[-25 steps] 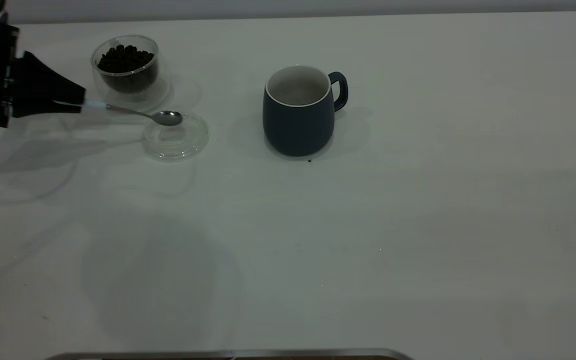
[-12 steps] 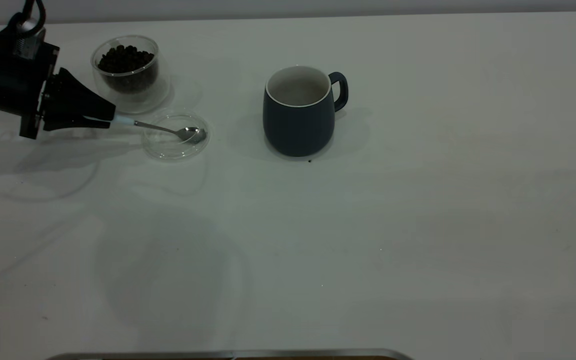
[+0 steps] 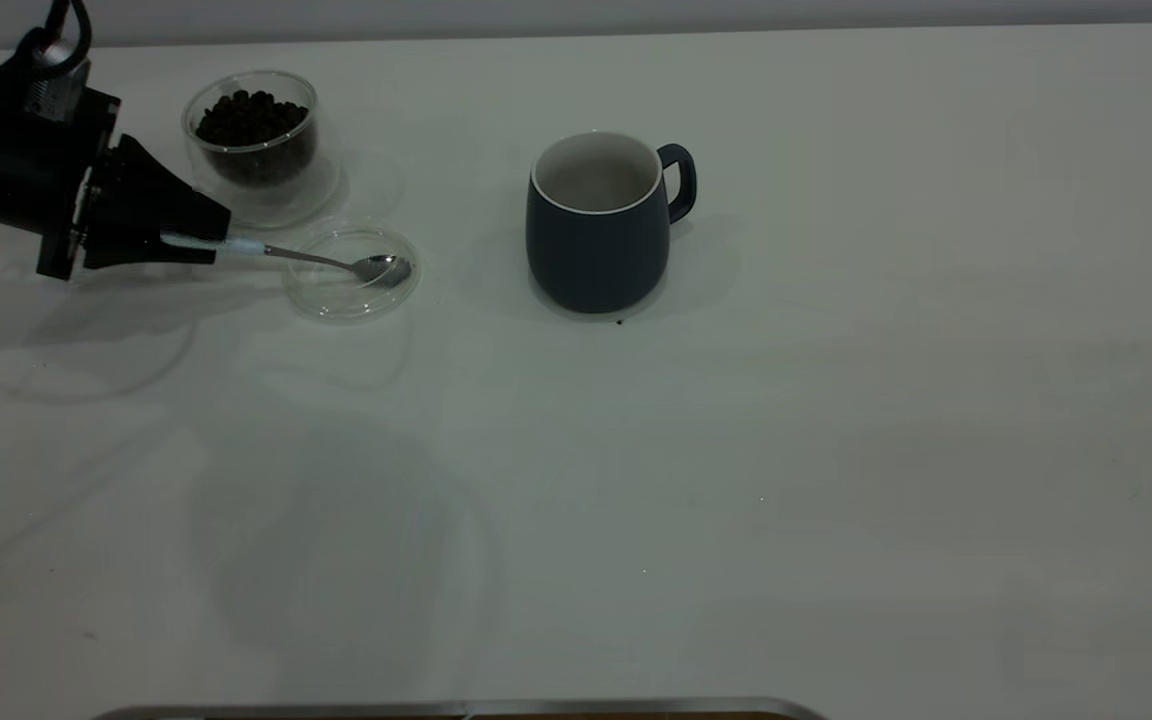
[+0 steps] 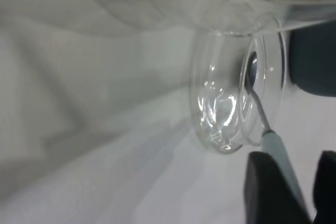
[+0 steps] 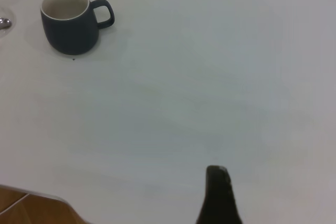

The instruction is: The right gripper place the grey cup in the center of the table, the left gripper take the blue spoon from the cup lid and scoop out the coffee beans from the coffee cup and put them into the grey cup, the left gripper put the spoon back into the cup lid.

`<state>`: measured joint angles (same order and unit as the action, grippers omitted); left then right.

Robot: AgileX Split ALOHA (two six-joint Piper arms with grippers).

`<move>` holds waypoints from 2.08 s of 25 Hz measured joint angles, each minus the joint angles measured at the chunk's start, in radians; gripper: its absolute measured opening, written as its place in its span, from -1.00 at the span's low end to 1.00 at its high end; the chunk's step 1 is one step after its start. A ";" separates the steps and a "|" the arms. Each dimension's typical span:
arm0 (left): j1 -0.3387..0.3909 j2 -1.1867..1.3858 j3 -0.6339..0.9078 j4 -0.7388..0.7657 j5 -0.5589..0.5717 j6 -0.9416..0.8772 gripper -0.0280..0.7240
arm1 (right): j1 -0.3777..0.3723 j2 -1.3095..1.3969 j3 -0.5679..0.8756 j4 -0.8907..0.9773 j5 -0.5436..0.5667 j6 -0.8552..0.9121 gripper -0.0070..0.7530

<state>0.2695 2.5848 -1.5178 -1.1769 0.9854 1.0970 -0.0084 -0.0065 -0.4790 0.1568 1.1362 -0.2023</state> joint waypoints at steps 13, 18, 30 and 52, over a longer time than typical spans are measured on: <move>0.000 -0.030 -0.048 0.178 -0.066 -0.033 0.66 | 0.000 0.000 0.000 0.000 0.000 0.000 0.58; 0.000 -0.098 -0.164 0.374 -0.019 -0.207 0.65 | 0.000 0.000 0.000 0.000 0.000 0.000 0.58; 0.000 -0.331 -0.498 0.613 0.181 -0.601 0.65 | 0.000 0.000 0.000 0.000 0.000 0.000 0.58; -0.219 -1.186 -0.038 1.077 0.181 -0.916 0.65 | 0.000 0.000 0.000 0.000 0.000 0.000 0.58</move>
<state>0.0503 1.3992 -1.5556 -0.1001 1.1660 0.1810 -0.0084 -0.0065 -0.4790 0.1568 1.1362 -0.2023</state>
